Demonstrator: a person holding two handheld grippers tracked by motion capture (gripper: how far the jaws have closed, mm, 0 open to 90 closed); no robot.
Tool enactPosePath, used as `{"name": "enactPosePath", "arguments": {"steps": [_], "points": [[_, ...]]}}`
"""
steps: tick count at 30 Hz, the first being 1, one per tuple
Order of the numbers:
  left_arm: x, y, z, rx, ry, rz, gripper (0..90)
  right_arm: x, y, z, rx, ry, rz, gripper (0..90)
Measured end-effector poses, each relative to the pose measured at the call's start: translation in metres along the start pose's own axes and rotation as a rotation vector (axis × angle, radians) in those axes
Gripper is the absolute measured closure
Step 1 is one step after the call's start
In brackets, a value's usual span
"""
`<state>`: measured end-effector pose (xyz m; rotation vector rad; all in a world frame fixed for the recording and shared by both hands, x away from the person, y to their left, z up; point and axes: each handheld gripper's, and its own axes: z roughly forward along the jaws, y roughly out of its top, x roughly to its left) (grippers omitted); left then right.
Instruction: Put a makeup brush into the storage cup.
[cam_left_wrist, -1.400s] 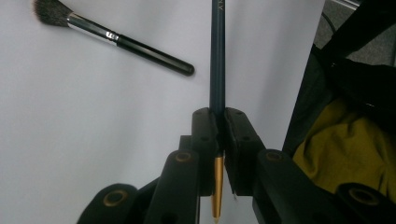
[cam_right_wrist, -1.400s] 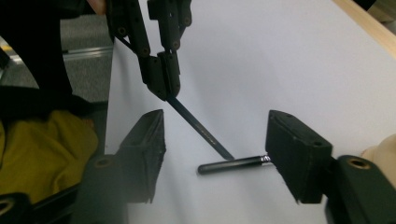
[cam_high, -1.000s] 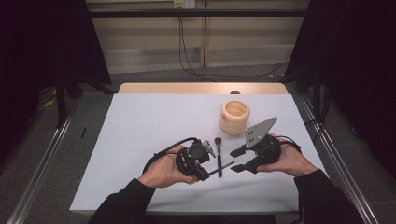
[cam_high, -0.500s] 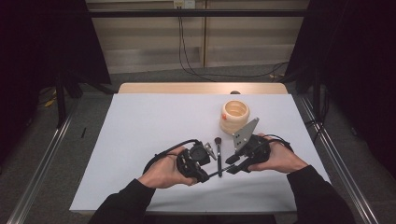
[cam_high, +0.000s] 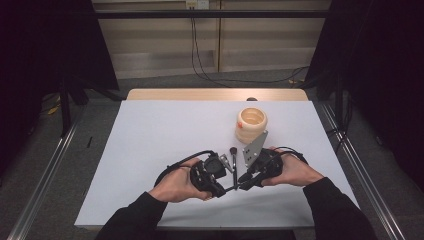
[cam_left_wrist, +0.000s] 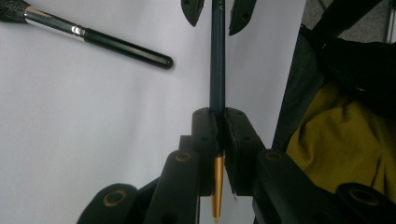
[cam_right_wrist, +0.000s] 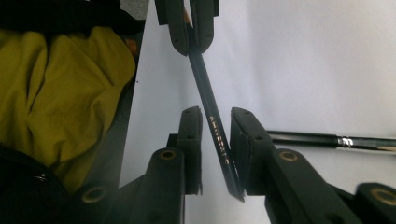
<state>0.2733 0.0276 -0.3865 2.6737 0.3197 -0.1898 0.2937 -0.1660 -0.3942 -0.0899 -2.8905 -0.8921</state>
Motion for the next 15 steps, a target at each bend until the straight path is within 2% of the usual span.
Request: {"name": "enactPosePath", "arguments": {"steps": [1, 2, 3, 4, 5, 10, 12, 13, 14, 15], "points": [[0.0006, 0.0002, -0.0003, 0.010, -0.002, 0.014, 83.3, 0.0001, -0.0001, 0.0005, 0.000, 0.004, -0.003, 77.4], [0.0022, 0.0004, -0.0008, 0.026, -0.002, 0.046, 83.3, 0.0002, -0.0003, 0.0005, 0.003, 0.007, 0.000, 78.3], [0.0027, 0.0007, -0.0006, 0.028, -0.004, 0.055, 83.3, 0.0006, -0.0005, 0.0010, 0.004, 0.012, 0.001, 79.0], [0.0024, 0.0006, -0.0007, 0.028, -0.002, 0.049, 83.2, 0.0004, -0.0006, 0.0018, 0.006, 0.013, -0.006, 79.6], [0.0000, -0.0002, 0.0014, 0.002, 0.004, 0.013, 83.3, 0.0004, -0.0007, 0.0022, 0.007, 0.010, -0.007, 79.7], [0.0005, -0.0006, 0.0024, 0.012, -0.003, 0.032, 83.2, -0.0011, -0.0022, 0.0034, 0.010, 0.038, -0.011, 82.0], [0.0016, -0.0014, 0.0036, 0.002, -0.001, 0.043, 83.1, -0.0010, -0.0021, 0.0046, 0.004, 0.025, -0.032, 82.8], [0.0023, -0.0016, 0.0030, 0.004, -0.005, 0.047, 82.8, -0.0003, -0.0021, 0.0044, 0.007, 0.035, -0.031, 83.9], [0.0046, -0.0015, 0.0021, 0.005, -0.001, 0.067, 82.6, 0.0001, -0.0022, 0.0043, 0.008, 0.044, -0.031, 84.5], [0.0042, -0.0028, 0.0025, -0.011, -0.014, 0.052, 82.2, -0.0001, -0.0023, 0.0041, 0.002, 0.043, -0.035, 85.0]]}}
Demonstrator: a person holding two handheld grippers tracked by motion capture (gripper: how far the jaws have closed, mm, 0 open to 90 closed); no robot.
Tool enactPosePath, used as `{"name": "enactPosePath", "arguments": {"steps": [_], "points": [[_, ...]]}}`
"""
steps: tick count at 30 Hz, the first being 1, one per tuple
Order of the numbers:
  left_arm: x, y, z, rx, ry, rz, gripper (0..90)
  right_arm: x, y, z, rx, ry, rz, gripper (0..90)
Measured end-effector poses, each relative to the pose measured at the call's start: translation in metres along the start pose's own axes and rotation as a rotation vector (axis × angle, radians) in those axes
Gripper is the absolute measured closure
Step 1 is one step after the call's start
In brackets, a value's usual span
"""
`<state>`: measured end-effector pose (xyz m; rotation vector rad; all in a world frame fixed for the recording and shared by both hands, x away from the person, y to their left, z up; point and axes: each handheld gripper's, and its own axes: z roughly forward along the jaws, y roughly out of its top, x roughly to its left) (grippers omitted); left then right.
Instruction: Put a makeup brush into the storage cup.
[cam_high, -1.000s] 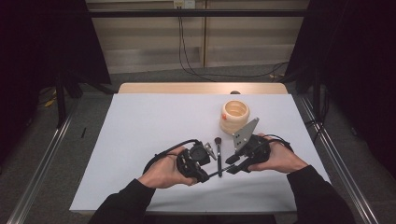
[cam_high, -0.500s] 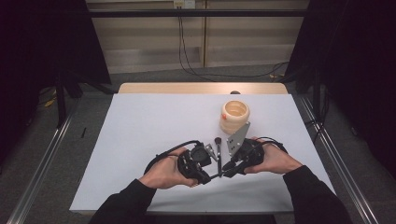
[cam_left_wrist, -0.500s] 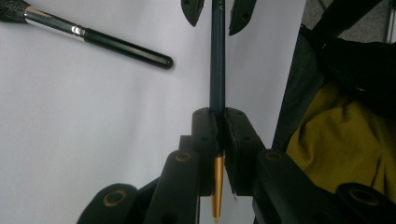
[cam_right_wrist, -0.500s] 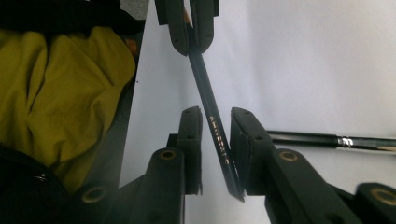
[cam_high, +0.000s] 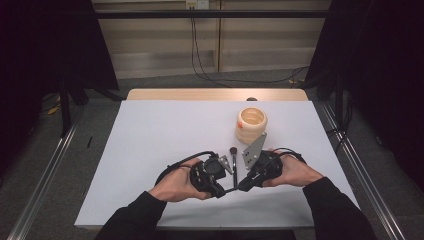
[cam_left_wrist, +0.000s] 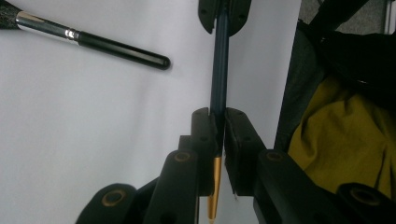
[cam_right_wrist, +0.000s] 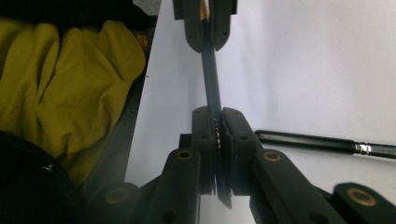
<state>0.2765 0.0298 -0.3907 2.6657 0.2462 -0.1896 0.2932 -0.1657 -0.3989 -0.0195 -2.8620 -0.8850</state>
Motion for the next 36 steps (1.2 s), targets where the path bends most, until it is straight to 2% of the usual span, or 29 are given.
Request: {"name": "enactPosePath", "arguments": {"steps": [3, 4, 6, 9, 12, 13, 14, 17, 18, 19, 20, 24, 25, 27, 29, 30, 34, 36], "points": [[0.003, -0.001, -0.001, -0.008, -0.002, 0.019, 81.8, 0.000, -0.001, -0.001, -0.006, 0.003, 0.003, 85.5], [0.003, -0.002, -0.001, -0.024, -0.015, 0.017, 81.8, 0.001, -0.001, -0.002, -0.007, 0.003, 0.008, 85.6], [0.006, -0.003, -0.001, -0.028, -0.021, 0.021, 81.4, 0.000, -0.002, -0.002, -0.018, 0.005, -0.001, 85.6], [0.008, -0.004, -0.002, -0.038, -0.031, 0.010, 79.4, 0.000, -0.002, -0.001, -0.020, -0.001, 0.012, 85.6], [0.009, -0.004, -0.002, -0.047, -0.035, 0.014, 75.6, 0.000, -0.003, -0.002, -0.020, -0.011, 0.015, 85.7], [0.008, -0.004, -0.002, -0.056, -0.032, 0.005, 73.3, 0.000, -0.003, -0.002, -0.025, -0.012, 0.017, 85.7], [0.009, -0.004, -0.002, -0.056, -0.022, 0.015, 71.4, 0.000, -0.004, -0.003, -0.022, -0.016, 0.022, 85.7], [0.010, -0.003, -0.003, -0.087, -0.019, 0.002, 65.6, 0.000, -0.005, -0.005, -0.034, -0.031, 0.034, 85.7], [0.009, -0.004, -0.003, -0.114, -0.021, -0.012, 62.3, -0.001, -0.005, -0.006, -0.035, -0.040, 0.035, 85.7], [0.010, -0.003, -0.004, -0.108, -0.005, -0.010, 58.4, -0.001, -0.005, -0.006, -0.037, -0.038, 0.037, 85.7], [0.010, -0.003, -0.004, -0.123, 0.010, -0.021, 55.3, -0.001, -0.006, -0.006, -0.041, -0.044, 0.039, 85.7], [0.013, -0.004, -0.006, -0.132, 0.025, -0.035, 36.6, -0.003, -0.006, -0.007, -0.045, -0.060, 0.062, 85.7], [0.013, -0.005, -0.005, -0.155, 0.027, -0.066, 30.1, -0.003, -0.006, -0.007, -0.050, -0.063, 0.059, 85.7], [0.016, -0.006, -0.008, -0.148, 0.053, -0.044, 23.7, -0.003, -0.006, -0.007, -0.057, -0.066, 0.060, 85.7], [0.016, -0.007, -0.008, -0.175, 0.074, -0.064, 15.2, -0.003, -0.006, -0.008, -0.059, -0.066, 0.065, 85.7], [0.017, -0.007, -0.010, -0.179, 0.081, -0.058, 12.7, -0.004, -0.006, -0.008, -0.059, -0.068, 0.064, 85.7], [0.019, -0.009, -0.015, -0.258, 0.108, -0.081, 4.4, -0.004, -0.007, -0.010, -0.063, -0.075, 0.092, 85.7], [0.019, -0.011, -0.019, -0.276, 0.129, -0.055, 3.3, -0.005, -0.008, -0.011, -0.068, -0.084, 0.097, 85.7]]}}
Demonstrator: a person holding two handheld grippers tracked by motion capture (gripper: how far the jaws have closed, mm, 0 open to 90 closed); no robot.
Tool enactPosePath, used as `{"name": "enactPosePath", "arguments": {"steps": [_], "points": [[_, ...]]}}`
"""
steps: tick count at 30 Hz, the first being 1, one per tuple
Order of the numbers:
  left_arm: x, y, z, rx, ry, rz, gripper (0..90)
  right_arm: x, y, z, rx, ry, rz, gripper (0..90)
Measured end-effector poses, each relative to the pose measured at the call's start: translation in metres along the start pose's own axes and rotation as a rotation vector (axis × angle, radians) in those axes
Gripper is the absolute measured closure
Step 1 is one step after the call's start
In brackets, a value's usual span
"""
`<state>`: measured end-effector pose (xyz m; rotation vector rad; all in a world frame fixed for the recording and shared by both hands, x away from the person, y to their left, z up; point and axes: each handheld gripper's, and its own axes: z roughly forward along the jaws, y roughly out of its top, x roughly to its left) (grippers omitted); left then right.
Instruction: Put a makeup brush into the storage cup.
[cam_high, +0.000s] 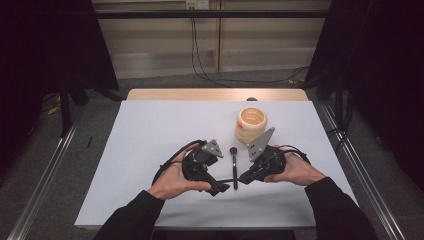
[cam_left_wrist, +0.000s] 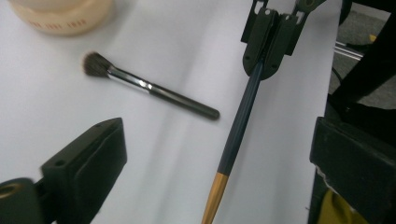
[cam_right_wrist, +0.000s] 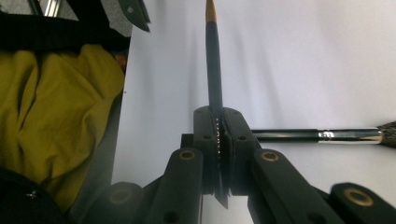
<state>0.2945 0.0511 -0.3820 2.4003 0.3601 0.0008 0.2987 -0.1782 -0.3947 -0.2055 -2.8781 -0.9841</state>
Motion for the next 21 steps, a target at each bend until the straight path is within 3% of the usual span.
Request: {"name": "enactPosePath", "arguments": {"steps": [3, 5, 7, 9, 11, 19, 21], "points": [[0.001, -0.003, -0.005, -0.070, 0.037, -0.048, 3.3, 0.000, -0.001, -0.002, -0.008, -0.011, 0.009, 85.7], [0.002, -0.007, -0.007, -0.097, 0.080, -0.050, 3.2, 0.000, -0.001, -0.003, -0.018, -0.011, 0.017, 85.7], [0.002, -0.009, -0.008, -0.126, 0.097, -0.069, 3.0, 0.001, 0.001, -0.003, -0.018, -0.020, 0.022, 85.7], [0.004, -0.011, -0.008, -0.163, 0.086, -0.108, 3.7, 0.002, 0.002, -0.001, -0.016, -0.024, 0.024, 85.7], [0.005, -0.014, -0.010, -0.198, 0.074, -0.115, 3.5, 0.001, 0.001, -0.001, -0.018, -0.033, 0.029, 85.7], [0.005, -0.026, -0.025, -0.271, 0.178, -0.108, 2.2, 0.001, -0.001, -0.003, -0.034, -0.055, 0.059, 85.7], [0.007, -0.029, -0.027, -0.303, 0.173, -0.124, 2.2, 0.000, -0.002, -0.003, -0.039, -0.056, 0.069, 85.7]]}}
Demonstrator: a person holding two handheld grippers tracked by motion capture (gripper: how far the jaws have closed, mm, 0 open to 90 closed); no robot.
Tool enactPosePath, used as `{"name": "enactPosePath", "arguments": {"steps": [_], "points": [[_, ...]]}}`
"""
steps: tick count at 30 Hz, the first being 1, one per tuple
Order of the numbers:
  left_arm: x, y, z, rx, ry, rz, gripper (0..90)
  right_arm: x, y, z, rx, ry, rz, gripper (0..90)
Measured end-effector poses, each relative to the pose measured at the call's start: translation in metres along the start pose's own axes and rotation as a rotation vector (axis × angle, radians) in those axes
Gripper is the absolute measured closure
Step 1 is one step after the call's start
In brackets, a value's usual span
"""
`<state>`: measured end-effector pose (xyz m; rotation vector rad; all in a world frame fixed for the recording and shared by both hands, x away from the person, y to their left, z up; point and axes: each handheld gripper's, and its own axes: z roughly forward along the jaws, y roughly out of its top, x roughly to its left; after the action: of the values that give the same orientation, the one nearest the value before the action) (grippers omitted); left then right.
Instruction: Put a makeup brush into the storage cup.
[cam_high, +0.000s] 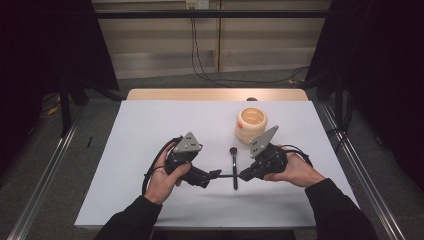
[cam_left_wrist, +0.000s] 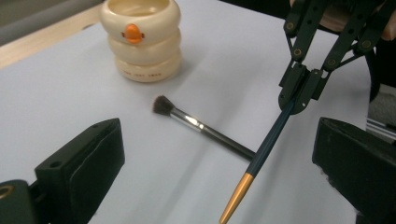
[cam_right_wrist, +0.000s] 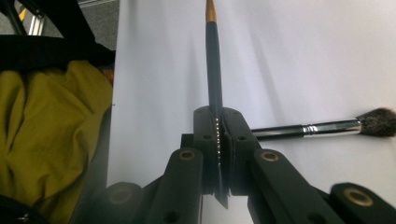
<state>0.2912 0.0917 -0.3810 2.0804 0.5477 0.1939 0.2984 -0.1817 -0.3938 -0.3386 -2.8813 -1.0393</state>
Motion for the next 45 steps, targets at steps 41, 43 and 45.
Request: {"name": "enactPosePath", "arguments": {"steps": [41, 43, 45], "points": [[0.003, -0.010, -0.020, -0.162, 0.039, -0.040, 2.6, 0.006, -0.032, -0.031, -0.352, -0.132, 0.128, 85.7], [0.004, -0.010, -0.021, -0.183, 0.029, -0.048, 2.4, 0.006, -0.033, -0.031, -0.370, -0.127, 0.130, 85.7], [0.004, -0.009, -0.022, -0.184, 0.037, -0.045, 2.3, 0.007, -0.033, -0.031, -0.380, -0.129, 0.132, 85.7]]}}
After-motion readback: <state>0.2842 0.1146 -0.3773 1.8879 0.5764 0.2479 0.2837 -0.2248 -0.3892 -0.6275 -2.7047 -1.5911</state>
